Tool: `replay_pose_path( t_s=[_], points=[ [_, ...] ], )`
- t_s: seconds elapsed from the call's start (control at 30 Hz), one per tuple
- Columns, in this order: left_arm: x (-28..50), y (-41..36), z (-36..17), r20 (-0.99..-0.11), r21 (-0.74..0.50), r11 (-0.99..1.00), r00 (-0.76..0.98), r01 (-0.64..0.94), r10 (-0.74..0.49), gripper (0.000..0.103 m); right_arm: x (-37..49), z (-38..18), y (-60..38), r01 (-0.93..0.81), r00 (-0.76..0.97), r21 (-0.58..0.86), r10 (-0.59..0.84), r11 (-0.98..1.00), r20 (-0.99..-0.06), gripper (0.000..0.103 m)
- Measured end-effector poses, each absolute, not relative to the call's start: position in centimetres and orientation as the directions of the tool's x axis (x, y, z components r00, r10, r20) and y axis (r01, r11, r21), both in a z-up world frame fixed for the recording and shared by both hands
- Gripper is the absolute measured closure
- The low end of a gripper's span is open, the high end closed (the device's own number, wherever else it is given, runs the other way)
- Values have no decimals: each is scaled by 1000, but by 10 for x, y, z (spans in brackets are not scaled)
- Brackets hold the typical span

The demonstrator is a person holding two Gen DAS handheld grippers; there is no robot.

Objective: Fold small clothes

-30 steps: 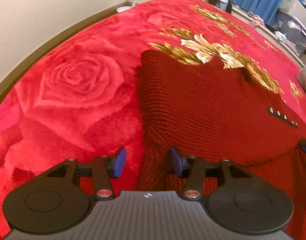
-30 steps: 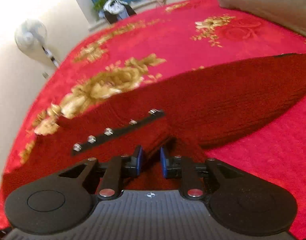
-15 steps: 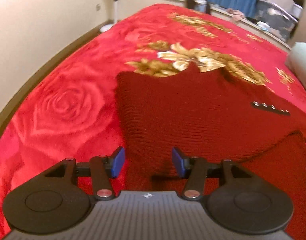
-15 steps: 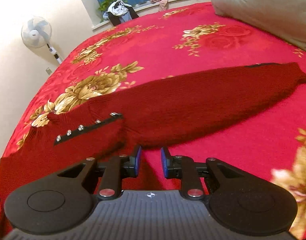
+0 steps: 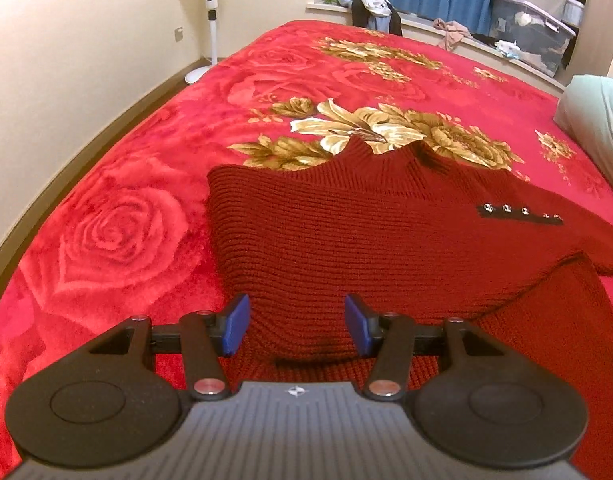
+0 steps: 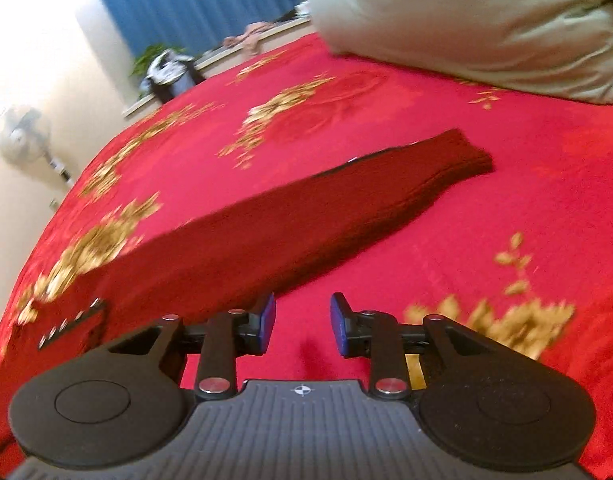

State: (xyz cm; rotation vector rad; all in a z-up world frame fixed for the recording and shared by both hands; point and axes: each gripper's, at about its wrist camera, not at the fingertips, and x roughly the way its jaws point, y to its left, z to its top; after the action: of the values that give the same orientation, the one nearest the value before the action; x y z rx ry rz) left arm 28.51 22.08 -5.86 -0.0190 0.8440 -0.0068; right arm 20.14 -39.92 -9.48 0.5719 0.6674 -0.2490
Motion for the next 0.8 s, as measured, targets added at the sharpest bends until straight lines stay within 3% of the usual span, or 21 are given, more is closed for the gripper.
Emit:
replay_pose_path(
  t_s=[0.17, 0.47, 0.63, 0.7, 0.8],
  points=[
    [287, 219, -61, -749, 0, 1000, 662, 7, -5, 45, 219, -110, -434, 476, 750, 474, -61, 741, -659, 62],
    [291, 214, -65, -751, 17, 999, 660, 35, -11, 44, 252, -134, -468, 559, 742, 536, -93, 633, -664, 62],
    [295, 216, -67, -752, 22, 999, 660, 31, -4, 44, 269, -136, -473, 581, 727, 502, -132, 641, -673, 62],
    [297, 218, -67, -753, 9, 1000, 658, 26, -10, 44, 275, -133, -469, 586, 713, 457, -158, 670, -683, 65],
    [299, 221, -67, -757, -4, 1000, 653, 18, -15, 44, 277, -132, -468, 595, 698, 412, -189, 690, -691, 78]
  ],
)
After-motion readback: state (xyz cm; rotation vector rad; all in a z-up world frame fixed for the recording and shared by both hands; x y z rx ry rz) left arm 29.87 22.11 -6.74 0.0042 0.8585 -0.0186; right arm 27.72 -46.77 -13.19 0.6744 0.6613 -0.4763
